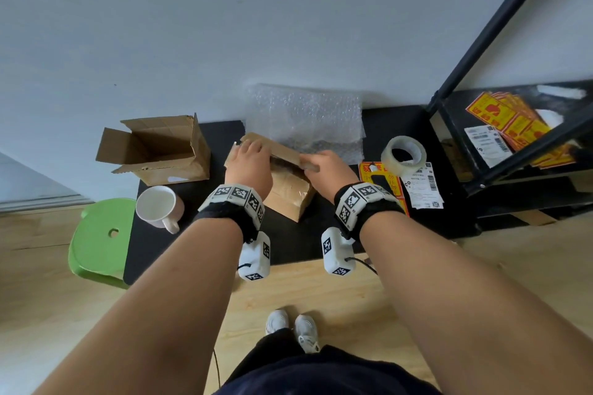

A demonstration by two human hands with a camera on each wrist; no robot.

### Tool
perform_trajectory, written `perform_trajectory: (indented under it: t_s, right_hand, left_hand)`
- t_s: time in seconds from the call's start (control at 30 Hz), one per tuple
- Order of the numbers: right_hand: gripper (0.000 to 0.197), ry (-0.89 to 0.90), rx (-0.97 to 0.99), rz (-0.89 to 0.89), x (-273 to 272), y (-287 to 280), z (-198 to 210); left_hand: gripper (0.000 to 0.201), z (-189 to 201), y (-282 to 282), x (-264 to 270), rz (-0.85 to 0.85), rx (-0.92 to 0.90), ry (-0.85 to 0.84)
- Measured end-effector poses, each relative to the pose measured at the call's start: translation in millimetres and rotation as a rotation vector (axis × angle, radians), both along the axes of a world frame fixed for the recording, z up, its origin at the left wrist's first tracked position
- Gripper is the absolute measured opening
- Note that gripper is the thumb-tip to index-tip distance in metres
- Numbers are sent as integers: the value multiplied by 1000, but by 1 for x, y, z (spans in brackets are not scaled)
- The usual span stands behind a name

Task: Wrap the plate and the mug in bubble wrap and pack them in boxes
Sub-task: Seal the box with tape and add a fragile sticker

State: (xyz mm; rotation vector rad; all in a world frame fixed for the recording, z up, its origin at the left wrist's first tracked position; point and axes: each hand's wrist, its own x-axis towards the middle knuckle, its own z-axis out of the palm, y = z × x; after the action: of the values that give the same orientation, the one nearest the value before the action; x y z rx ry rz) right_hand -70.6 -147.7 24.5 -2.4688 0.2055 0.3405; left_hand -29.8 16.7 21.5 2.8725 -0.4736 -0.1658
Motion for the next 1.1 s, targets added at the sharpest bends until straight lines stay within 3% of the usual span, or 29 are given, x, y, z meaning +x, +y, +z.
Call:
perform_trajectory:
  t_s: [0.17, 0.37, 0.53, 0.8, 1.1]
  right_hand:
    - [37, -34, 24, -121, -5, -18, 14]
    - [32, -48, -47, -278, -10, -61, 11]
    - [35, 35, -115, -309, -10, -116, 6]
    - [43, 219, -245, -213, -2, -210, -12]
    - [34, 241, -435, 100, 11, -231, -41]
  left_hand:
    - [36, 23, -14, 16, 0, 40, -39]
    - [36, 46, -59, 21, -89, 103, -48]
    - [37, 46, -117, 20, -120, 77, -38]
    - [39, 9, -211, 10, -91, 58, 89]
    - [35, -50, -240, -10, 85, 67, 293]
